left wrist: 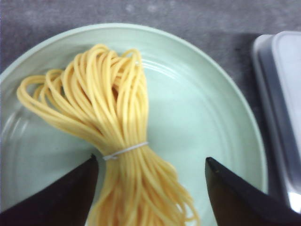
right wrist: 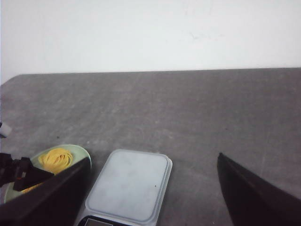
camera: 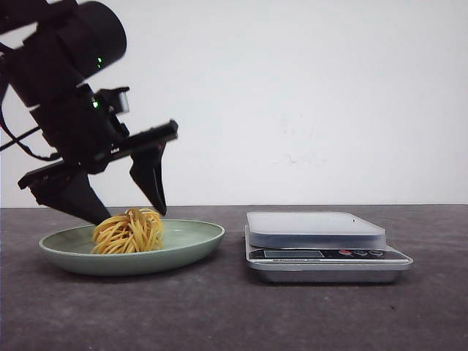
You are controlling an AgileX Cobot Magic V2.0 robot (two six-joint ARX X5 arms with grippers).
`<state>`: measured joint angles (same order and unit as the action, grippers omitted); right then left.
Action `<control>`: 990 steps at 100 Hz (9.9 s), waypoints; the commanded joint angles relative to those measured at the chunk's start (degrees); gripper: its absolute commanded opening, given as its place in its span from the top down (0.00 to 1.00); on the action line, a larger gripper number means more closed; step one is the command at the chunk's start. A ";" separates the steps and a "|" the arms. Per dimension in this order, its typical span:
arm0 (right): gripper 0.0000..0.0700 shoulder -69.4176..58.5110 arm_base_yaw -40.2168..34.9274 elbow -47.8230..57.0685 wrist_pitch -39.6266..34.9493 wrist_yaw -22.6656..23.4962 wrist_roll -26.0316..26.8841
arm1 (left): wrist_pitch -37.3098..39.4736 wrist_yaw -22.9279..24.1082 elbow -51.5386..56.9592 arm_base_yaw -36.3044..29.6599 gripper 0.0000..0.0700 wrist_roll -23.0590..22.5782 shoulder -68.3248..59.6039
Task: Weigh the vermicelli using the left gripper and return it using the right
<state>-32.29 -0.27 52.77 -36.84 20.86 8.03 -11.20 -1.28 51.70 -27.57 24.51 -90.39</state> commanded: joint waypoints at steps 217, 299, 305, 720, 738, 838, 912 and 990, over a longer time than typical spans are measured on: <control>0.22 -0.13 -0.09 1.36 0.11 0.24 -0.57 | 3.48 -7.61 29.77 -16.15 0.98 10.75 -20.52; 0.22 -0.11 -0.09 1.36 -0.96 0.79 -1.01 | -0.07 -9.60 31.82 -15.87 0.55 5.18 -19.54; 0.22 -0.11 -0.09 1.36 -0.96 0.79 -1.03 | -0.17 -9.49 32.28 -15.58 0.55 4.24 -17.00; 1.00 -57.33 -28.83 15.65 11.56 -10.71 14.10 | -53.05 20.83 -4.52 -13.94 0.58 2.97 81.85; 1.00 -55.52 -36.09 19.63 11.78 -9.29 14.53 | -53.13 20.83 -4.52 -13.94 0.58 2.97 81.85; 1.00 -82.16 -46.38 27.98 26.56 -11.08 24.41 | -53.16 20.96 -4.52 -13.94 0.58 2.99 81.85; 0.43 -74.25 -42.77 29.90 24.04 -10.88 17.49 | -53.22 21.11 -4.52 -13.94 0.58 2.69 81.85; 0.43 -9.11 -44.54 29.48 -25.62 -40.02 0.13 | -45.77 21.16 -4.52 -13.97 0.58 -0.07 81.83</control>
<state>-43.75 -43.88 81.60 -59.53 -17.78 6.94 -57.47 19.59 46.48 -41.15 25.04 -8.38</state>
